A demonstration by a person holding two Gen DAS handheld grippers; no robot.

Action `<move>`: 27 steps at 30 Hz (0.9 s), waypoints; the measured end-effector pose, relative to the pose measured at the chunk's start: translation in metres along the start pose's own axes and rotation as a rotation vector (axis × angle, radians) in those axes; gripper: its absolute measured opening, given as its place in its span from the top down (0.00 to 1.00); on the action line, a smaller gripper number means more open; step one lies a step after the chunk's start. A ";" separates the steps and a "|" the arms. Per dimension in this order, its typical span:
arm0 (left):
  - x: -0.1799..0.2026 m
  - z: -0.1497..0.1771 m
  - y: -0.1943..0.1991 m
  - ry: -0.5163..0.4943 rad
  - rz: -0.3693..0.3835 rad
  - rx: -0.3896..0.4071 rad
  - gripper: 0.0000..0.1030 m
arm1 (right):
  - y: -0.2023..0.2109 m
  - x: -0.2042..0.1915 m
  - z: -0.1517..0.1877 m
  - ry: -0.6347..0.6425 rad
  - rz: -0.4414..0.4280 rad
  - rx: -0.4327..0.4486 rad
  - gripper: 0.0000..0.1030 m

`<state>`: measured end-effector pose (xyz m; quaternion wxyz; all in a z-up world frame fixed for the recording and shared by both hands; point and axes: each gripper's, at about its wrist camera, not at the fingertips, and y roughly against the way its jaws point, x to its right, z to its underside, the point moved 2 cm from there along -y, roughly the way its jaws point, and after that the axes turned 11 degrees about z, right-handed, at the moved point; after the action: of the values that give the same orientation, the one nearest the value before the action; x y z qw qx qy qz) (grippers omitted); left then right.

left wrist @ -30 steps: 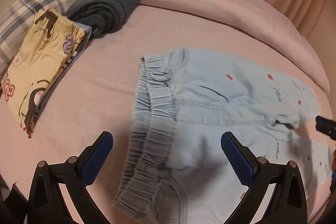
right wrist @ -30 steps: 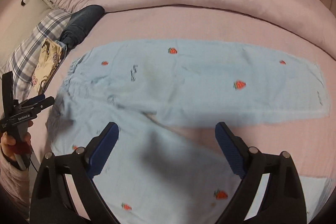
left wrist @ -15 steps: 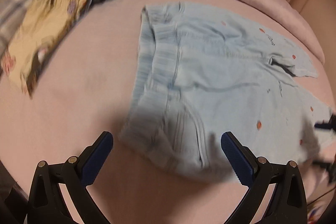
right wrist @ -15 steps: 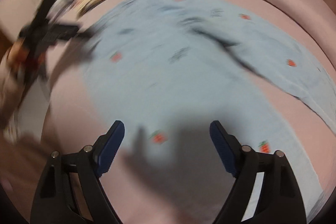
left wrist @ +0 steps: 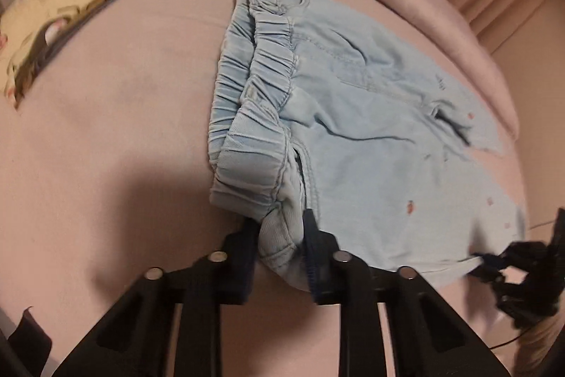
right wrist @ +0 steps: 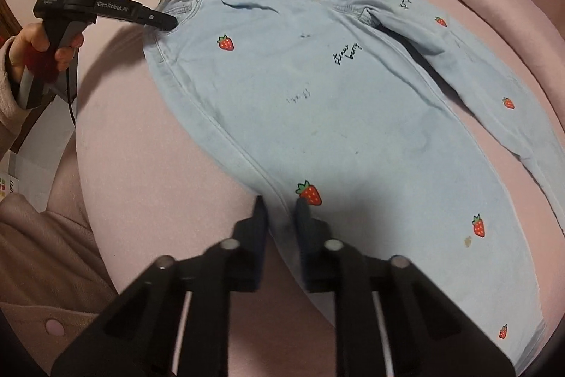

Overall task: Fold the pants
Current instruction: 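Move both grippers toward the light blue strawberry jeans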

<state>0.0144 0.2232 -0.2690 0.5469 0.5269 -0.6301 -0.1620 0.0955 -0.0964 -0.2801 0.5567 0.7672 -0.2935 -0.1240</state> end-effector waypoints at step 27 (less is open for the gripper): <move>0.062 -0.152 -0.061 -0.328 -0.168 0.106 0.25 | -0.027 0.087 -0.142 -0.250 0.006 0.236 0.63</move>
<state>0.1843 0.2037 -0.2308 0.3930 0.5722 -0.6722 -0.2574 0.2464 -0.0310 -0.2443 0.4224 0.8049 -0.3752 -0.1813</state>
